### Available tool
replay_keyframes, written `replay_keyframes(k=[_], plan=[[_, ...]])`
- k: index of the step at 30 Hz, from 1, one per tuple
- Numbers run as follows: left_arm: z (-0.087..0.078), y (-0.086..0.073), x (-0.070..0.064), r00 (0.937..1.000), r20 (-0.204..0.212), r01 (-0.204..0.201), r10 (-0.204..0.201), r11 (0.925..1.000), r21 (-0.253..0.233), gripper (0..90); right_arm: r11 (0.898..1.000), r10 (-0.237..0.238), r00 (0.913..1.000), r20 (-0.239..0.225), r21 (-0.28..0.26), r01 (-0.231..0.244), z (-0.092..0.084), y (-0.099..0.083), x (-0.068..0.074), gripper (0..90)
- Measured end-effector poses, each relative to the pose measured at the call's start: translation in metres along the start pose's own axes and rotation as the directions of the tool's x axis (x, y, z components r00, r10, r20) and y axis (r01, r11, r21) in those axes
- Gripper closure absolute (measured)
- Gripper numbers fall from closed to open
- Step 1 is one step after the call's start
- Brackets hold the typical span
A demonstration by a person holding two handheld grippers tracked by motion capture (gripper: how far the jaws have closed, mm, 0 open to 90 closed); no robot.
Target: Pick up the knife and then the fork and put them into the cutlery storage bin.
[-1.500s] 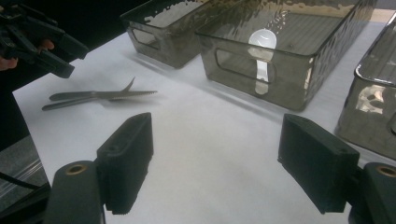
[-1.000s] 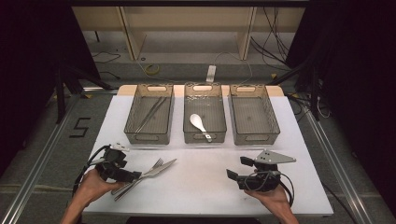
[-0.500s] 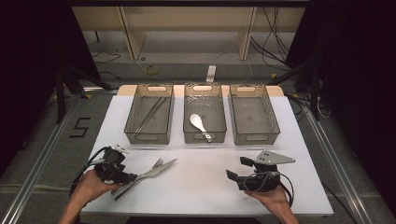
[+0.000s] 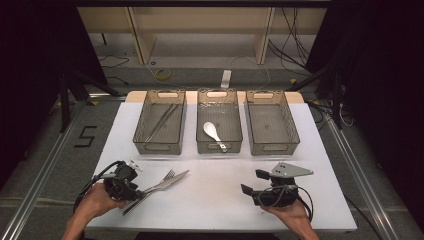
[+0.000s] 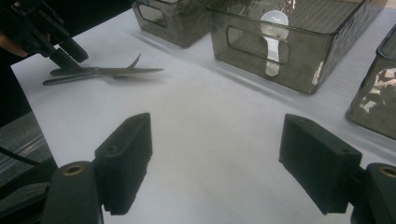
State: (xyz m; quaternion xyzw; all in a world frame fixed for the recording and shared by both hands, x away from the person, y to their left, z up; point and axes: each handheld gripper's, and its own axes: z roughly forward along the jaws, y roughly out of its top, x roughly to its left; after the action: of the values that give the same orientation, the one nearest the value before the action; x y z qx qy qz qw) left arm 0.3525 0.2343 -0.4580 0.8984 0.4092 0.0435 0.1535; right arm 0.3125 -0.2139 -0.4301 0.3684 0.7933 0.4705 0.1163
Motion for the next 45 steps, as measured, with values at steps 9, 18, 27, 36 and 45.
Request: replay_keyframes(k=[9,18,27,36,45], plan=[[0.007,0.003,-0.002,0.9974,-0.01,-0.07,0.071,0.9953,0.067,68.8,1.0,-0.005,1.0,-0.007,0.006,0.005,0.001,0.0,0.001,26.4],[0.009,0.009,-0.004,0.9928,-0.01,-0.118,0.119,0.9885,0.095,69.5,1.0,-0.013,0.9998,-0.011,0.021,0.014,0.003,0.0,0.002,26.8],[0.009,0.01,-0.01,0.981,-0.017,-0.19,0.193,0.9755,0.11,76.4,1.0,-0.017,0.9998,-0.009,0.025,0.017,0.004,0.0,0.002,27.1],[0.009,0.009,-0.01,0.9775,-0.011,-0.209,0.211,0.9733,0.096,79.2,1.0,-0.015,0.9998,-0.009,0.027,0.016,0.004,0.0,0.002,27.2],[0.008,0.011,-0.009,0.9803,0.027,-0.197,0.196,0.9773,0.078,83.1,0.999,-0.015,0.9998,-0.01,0.029,0.015,0.004,0.0,0.002,27.4]])
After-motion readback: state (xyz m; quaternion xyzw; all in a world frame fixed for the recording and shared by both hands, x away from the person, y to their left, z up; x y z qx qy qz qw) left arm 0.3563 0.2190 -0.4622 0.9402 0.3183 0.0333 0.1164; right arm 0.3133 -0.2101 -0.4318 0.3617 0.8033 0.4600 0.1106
